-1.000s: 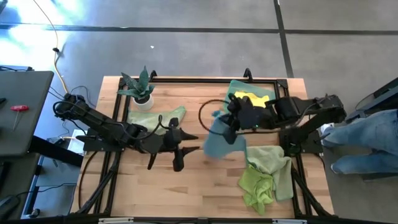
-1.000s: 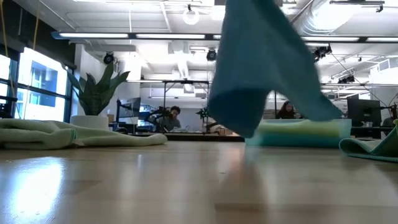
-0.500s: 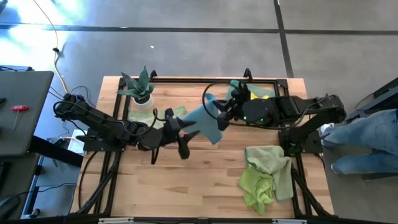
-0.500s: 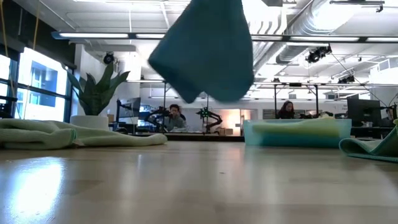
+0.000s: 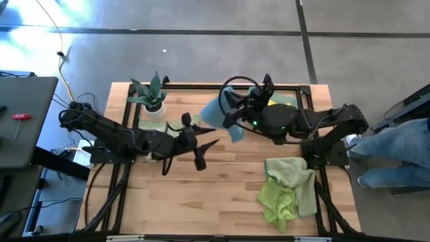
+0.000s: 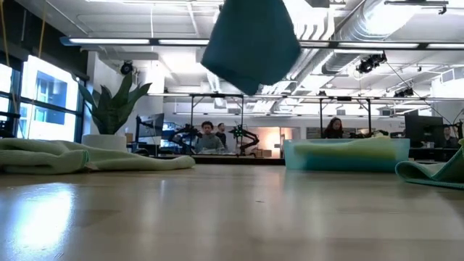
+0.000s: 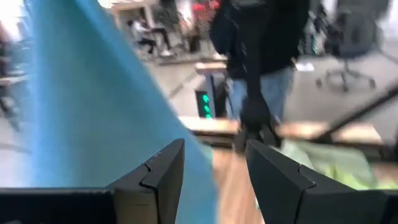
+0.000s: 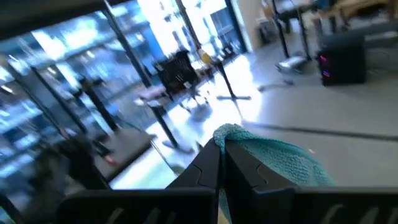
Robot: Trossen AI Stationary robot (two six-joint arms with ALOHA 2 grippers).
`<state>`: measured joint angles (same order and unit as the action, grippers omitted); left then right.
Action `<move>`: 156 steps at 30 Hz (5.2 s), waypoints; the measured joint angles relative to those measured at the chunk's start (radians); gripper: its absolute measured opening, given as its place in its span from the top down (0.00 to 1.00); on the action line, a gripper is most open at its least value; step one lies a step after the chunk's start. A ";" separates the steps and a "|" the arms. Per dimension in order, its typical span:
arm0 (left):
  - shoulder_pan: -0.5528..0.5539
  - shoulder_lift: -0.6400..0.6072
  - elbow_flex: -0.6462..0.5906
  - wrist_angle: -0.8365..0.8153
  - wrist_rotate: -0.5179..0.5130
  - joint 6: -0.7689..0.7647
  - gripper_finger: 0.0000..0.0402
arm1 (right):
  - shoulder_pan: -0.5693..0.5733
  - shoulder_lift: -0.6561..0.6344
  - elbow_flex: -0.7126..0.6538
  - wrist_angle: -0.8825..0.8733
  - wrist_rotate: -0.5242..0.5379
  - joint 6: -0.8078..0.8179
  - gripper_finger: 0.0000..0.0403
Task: Fold microfiber towels
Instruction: Fold the blue microfiber cloth
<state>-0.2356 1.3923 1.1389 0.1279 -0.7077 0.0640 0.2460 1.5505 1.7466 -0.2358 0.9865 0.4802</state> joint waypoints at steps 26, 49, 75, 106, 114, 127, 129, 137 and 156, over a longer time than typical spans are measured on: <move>-0.116 0.249 -0.001 0.082 -0.202 0.498 0.59 | -0.050 -0.042 0.001 0.341 -0.165 -0.171 1.00; -0.057 0.403 0.000 0.647 -0.537 0.868 0.59 | -0.052 -0.040 0.001 0.472 -0.162 -0.191 1.00; -0.093 0.403 0.029 0.662 -0.592 0.839 0.59 | -0.049 -0.040 0.001 0.481 -0.165 -0.219 1.00; -0.040 0.403 0.029 0.662 -0.659 0.698 0.65 | 0.004 -0.040 0.001 0.493 -0.186 -0.234 1.00; -0.063 0.403 0.066 0.663 -0.670 0.706 0.89 | 0.004 -0.040 0.001 0.477 -0.186 -0.238 1.00; -0.093 0.403 0.122 0.662 -0.662 0.778 0.98 | 0.004 -0.041 0.001 0.428 -0.186 -0.271 1.00; -0.092 0.403 0.122 0.663 -0.663 0.777 0.97 | 0.004 -0.041 0.001 0.428 -0.186 -0.271 1.00; -0.092 0.403 0.122 0.662 -0.828 0.849 0.93 | 0.004 -0.041 0.001 0.428 -0.186 -0.271 1.00; -0.127 0.403 0.194 0.612 -0.748 0.876 1.00 | 0.004 -0.080 0.000 -0.034 -0.207 -0.231 0.99</move>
<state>-0.3630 1.7950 1.3330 0.7397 -1.4552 0.9399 0.2497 1.4705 1.7470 -0.2696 0.7800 0.2491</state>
